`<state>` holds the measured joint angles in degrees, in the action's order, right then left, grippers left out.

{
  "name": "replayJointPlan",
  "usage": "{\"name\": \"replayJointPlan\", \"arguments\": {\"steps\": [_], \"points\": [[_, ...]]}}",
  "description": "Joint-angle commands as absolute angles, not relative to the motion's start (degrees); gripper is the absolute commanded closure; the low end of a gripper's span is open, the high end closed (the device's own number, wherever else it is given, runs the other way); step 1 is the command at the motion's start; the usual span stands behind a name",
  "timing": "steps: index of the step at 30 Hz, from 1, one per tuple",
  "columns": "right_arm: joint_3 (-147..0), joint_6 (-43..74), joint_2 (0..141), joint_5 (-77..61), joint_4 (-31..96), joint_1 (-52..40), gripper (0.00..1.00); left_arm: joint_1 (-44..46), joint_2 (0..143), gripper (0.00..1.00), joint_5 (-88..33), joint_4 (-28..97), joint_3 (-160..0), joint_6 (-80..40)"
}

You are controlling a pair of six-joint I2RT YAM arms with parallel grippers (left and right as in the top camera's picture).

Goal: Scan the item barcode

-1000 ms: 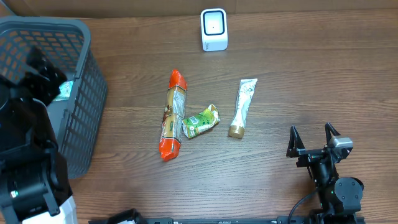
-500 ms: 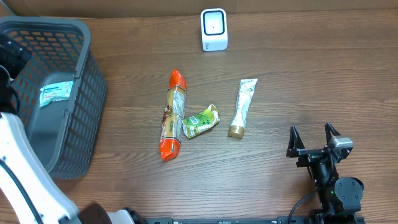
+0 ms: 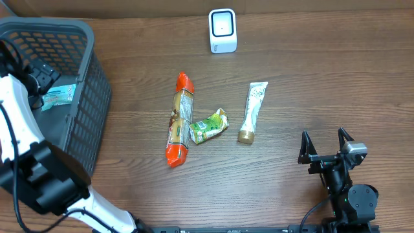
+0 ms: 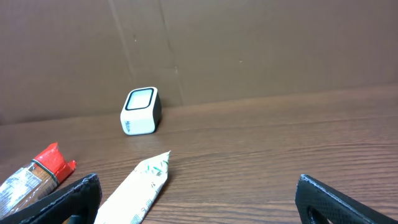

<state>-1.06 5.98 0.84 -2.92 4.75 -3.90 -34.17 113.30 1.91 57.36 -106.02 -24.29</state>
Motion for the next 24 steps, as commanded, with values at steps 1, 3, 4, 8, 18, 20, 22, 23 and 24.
{"name": "replayJointPlan", "arguments": {"steps": [1, 3, 4, 8, 18, 20, 22, 23, 24], "points": [[-0.45, 6.15, 0.19, -2.61, 4.54, -4.34, 0.0, -33.78, 115.55, 0.0, 2.55, 55.0, -107.13, -25.26], [-0.45, 6.15, 0.19, -2.61, 4.54, -4.34, 0.0, -33.34, 116.68, 0.0, 3.33, 53.23, -107.11, -25.21], [-0.45, 6.15, 0.19, -2.59, 4.54, -4.34, 0.0, -33.12, 117.12, 0.0, 3.42, 52.29, -107.09, -24.99], [-0.45, 6.15, 0.19, -2.61, 4.54, -4.34, 0.0, -32.14, 119.2, 0.0, 3.7, 50.48, -107.07, -23.66], [-0.45, 6.15, 0.19, -2.61, 4.56, -4.34, 0.0, -28.34, 125.97, 0.0, 12.97, 49.54, -107.04, -23.83], [-0.45, 6.15, 0.19, -2.61, 4.54, -4.34, 0.0, -27.86, 126.65, 0.0, 13.13, 49.1, -107.02, -25.43], [-0.45, 6.15, 0.19, -2.61, 4.54, -4.34, 0.0, -27.73, 126.91, 0.0, 13.08, 48.75, -107.02, -27.4], [-0.45, 6.15, 0.19, -2.61, 4.54, -4.34, 0.0, -27.73, 126.98, 0.0, 13.08, 48.58, -107.02, -28.23], [-0.45, 6.13, 0.19, -2.61, 4.54, -4.34, 0.0, -27.75, 127.11, 0.0, 13.08, 48.4, -107.02, -29.54]]}}
